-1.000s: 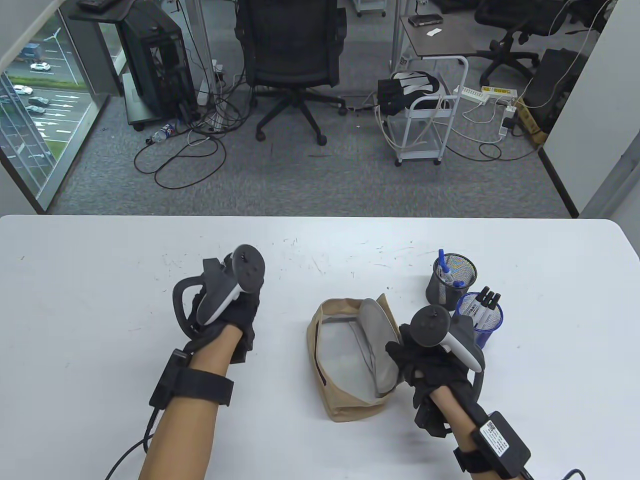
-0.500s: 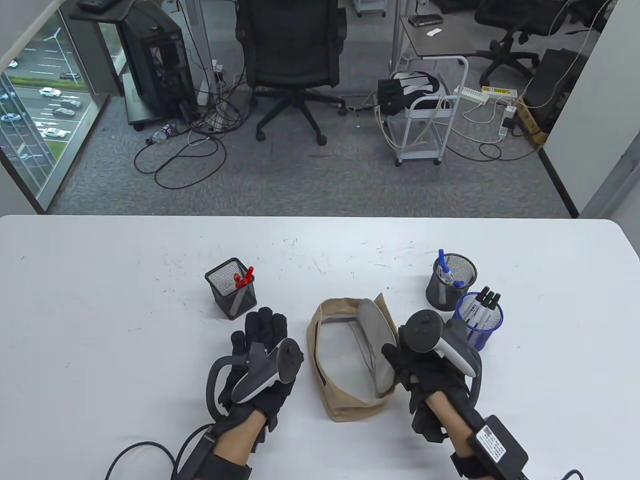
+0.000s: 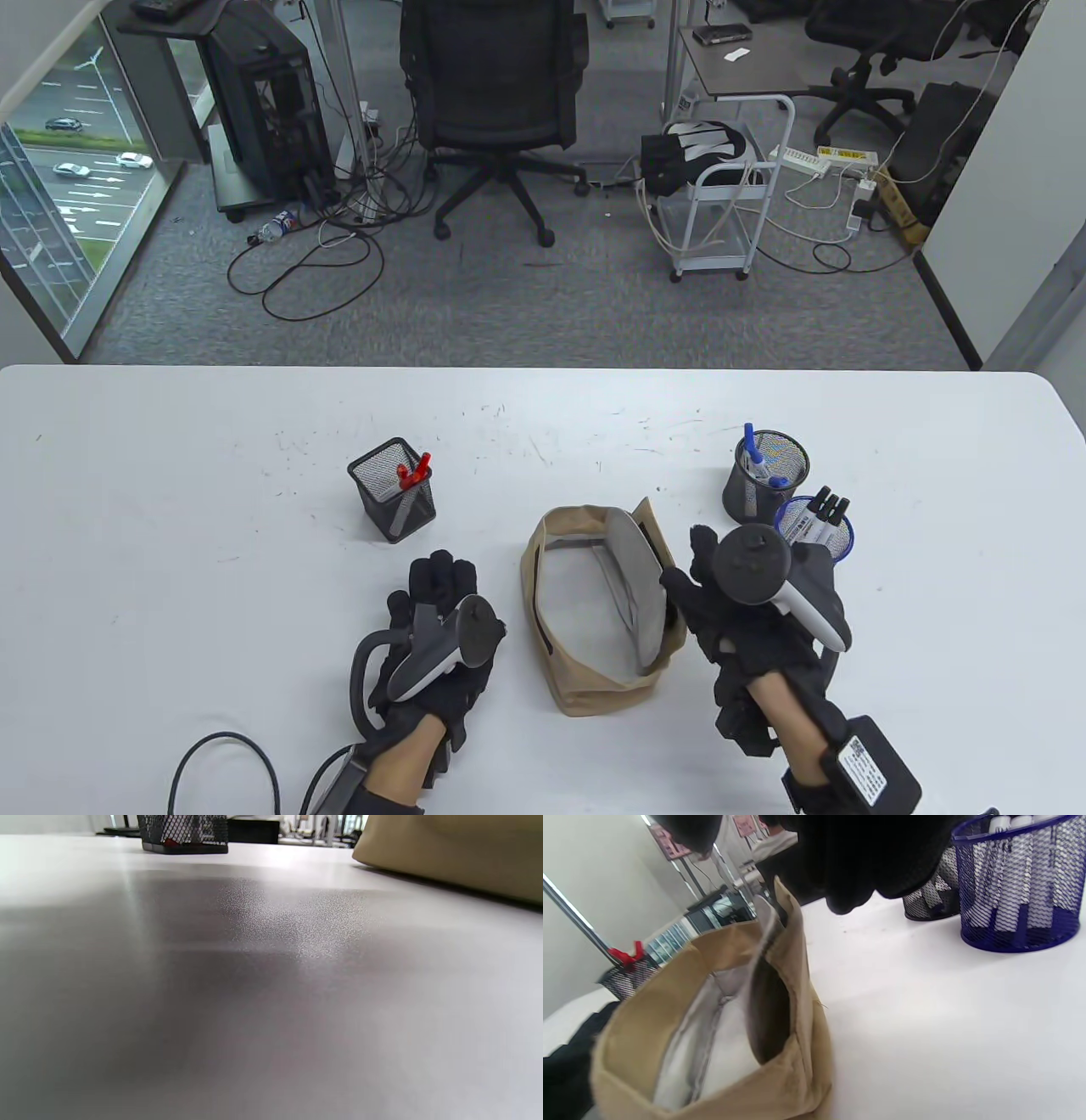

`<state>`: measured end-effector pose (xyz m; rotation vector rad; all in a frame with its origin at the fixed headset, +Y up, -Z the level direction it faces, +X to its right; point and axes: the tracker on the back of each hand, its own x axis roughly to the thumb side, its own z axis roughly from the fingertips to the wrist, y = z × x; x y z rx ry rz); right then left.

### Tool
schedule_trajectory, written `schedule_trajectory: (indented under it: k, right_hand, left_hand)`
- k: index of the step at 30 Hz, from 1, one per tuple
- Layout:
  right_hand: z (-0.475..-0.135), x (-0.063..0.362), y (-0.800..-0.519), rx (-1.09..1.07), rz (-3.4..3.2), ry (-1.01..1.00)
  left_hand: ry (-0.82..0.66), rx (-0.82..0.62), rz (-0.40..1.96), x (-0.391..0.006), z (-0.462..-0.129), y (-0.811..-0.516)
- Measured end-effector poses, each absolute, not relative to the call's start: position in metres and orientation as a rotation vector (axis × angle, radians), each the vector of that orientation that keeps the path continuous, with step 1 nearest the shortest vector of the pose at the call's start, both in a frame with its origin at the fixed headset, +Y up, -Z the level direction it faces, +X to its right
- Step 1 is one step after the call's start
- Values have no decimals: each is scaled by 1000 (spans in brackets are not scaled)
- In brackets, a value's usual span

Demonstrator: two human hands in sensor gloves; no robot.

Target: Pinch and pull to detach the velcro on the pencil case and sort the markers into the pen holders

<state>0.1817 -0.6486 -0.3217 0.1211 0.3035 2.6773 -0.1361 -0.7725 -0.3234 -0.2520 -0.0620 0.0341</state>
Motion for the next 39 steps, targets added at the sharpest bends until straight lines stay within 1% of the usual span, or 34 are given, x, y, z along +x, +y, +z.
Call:
schedule_trajectory:
  k: [2, 4, 5, 7, 10, 12, 14, 15, 17, 18, 20, 24, 34, 39]
  right_hand:
    - [-310, 188, -640, 137, 2706, 176]
    - [-302, 194, -640, 128, 2755, 63]
    - [-299, 197, -646, 100, 2798, 3]
    - [-298, 201, -662, 69, 2885, -5]
    - [-301, 205, -692, 26, 2979, 85]
    - [-306, 209, -718, -19, 2984, 190]
    - [-308, 213, -743, -52, 2955, 221]
    - [-311, 215, -750, -61, 2947, 265]
    - [-317, 218, -762, -88, 2955, 418]
    - [-319, 221, -765, -129, 2976, 416]
    - [-322, 225, -770, -146, 2959, 470]
    - [-323, 227, -772, -162, 2960, 482]
    - [-319, 221, -767, -127, 2975, 430]
    - [-319, 221, -767, -118, 2970, 434]
  left_hand:
    - [-68, -246, 38, -138, -322, -772]
    - [-70, -244, 45, -140, -320, -772]
    - [-74, -240, 54, -140, -319, -772]
    - [-72, -234, 57, -139, -318, -771]
    - [-79, -217, 63, -137, -316, -769]
    - [-65, -232, 67, -138, -313, -769]
    - [-55, -233, 72, -141, -311, -771]
    - [-49, -234, 69, -143, -310, -771]
    - [-40, -233, 70, -146, -310, -771]
    - [-34, -231, 75, -147, -310, -770]
    - [-25, -233, 82, -148, -312, -770]
    - [-30, -256, 64, -145, -315, -773]
    - [-27, -259, 45, -144, -315, -775]
    - [-31, -259, 31, -143, -314, -775]
